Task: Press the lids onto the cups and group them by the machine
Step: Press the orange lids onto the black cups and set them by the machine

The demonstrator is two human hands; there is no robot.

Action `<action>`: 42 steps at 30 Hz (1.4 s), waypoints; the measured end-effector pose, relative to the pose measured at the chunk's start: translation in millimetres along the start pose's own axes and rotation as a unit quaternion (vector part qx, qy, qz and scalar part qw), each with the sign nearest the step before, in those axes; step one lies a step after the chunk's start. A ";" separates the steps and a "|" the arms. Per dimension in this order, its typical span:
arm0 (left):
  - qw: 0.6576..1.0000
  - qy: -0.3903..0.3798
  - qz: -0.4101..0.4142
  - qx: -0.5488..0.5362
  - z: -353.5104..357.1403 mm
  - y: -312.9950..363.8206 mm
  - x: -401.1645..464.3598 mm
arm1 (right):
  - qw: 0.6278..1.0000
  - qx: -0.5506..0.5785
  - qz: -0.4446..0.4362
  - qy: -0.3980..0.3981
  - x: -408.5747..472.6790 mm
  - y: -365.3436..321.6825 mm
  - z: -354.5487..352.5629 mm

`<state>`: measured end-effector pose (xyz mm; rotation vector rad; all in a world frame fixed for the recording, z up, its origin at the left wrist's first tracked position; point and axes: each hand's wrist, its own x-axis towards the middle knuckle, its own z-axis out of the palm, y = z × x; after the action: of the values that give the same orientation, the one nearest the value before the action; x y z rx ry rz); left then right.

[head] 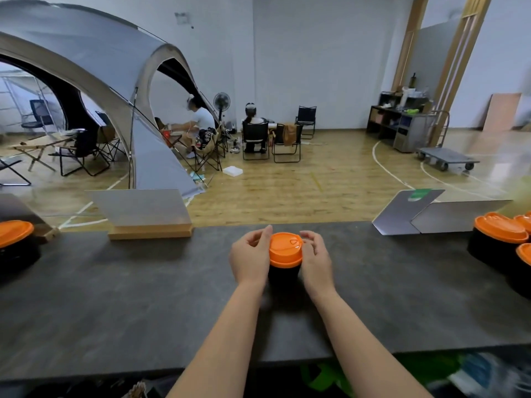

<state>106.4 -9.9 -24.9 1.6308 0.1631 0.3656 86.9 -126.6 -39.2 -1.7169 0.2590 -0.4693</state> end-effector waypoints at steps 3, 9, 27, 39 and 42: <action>1.000 0.021 0.004 0.006 6.3 2.2 -16.0 | 0.996 0.052 -0.031 -0.061 -1.3 -2.5 3.4; 0.998 0.035 0.039 -0.041 23.8 -13.9 -33.8 | 0.988 0.130 -0.054 -0.066 -7.2 -2.5 15.9; 0.984 0.091 0.155 0.019 23.0 -28.7 -33.8 | 0.985 0.147 -0.078 -0.053 10.3 17.6 11.5; 0.982 0.029 0.184 0.038 26.3 -30.0 -39.5 | 0.981 0.158 -0.070 -0.092 5.6 17.2 7.1; 0.985 0.028 0.166 0.030 27.2 -29.7 -40.4 | 0.980 0.159 -0.073 -0.094 3.5 16.1 4.9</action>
<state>80.9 -45.5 -61.4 1.7093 -0.0576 0.6669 93.6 -126.9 -55.1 -1.4578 -0.0777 -0.4254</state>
